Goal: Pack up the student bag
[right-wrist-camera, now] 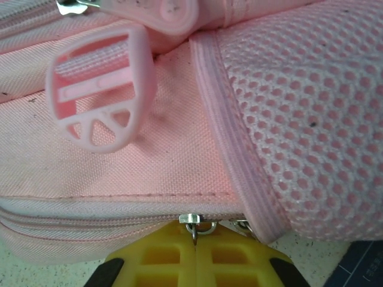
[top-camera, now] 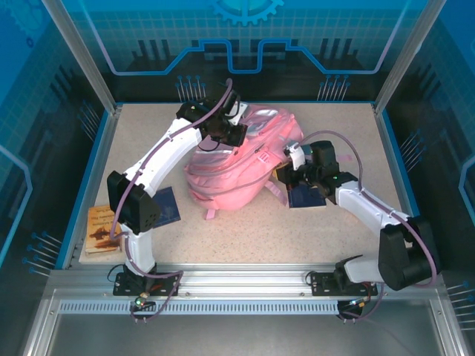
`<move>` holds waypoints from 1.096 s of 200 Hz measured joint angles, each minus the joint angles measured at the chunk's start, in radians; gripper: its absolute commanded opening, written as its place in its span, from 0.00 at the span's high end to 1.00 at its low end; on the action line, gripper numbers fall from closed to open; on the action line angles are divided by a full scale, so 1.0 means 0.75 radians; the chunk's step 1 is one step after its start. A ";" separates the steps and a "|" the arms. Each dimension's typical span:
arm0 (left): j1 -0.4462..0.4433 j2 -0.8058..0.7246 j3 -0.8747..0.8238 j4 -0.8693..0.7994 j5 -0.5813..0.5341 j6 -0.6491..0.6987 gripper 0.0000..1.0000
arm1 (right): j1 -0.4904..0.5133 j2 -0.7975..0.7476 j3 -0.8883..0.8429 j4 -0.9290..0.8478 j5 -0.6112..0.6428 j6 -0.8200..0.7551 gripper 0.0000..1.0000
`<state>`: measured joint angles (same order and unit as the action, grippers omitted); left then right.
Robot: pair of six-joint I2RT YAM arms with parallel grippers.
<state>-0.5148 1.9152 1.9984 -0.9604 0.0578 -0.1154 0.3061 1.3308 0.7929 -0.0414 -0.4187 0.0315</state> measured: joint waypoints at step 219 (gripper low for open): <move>0.018 -0.193 -0.337 0.266 0.083 -0.081 0.44 | 0.222 -0.076 -0.141 0.035 0.299 0.314 1.00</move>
<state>-0.5014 1.7702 1.7458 -0.7609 0.1204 -0.1764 0.4728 1.2739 0.6868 -0.0154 -0.1944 0.2668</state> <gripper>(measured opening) 0.537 0.056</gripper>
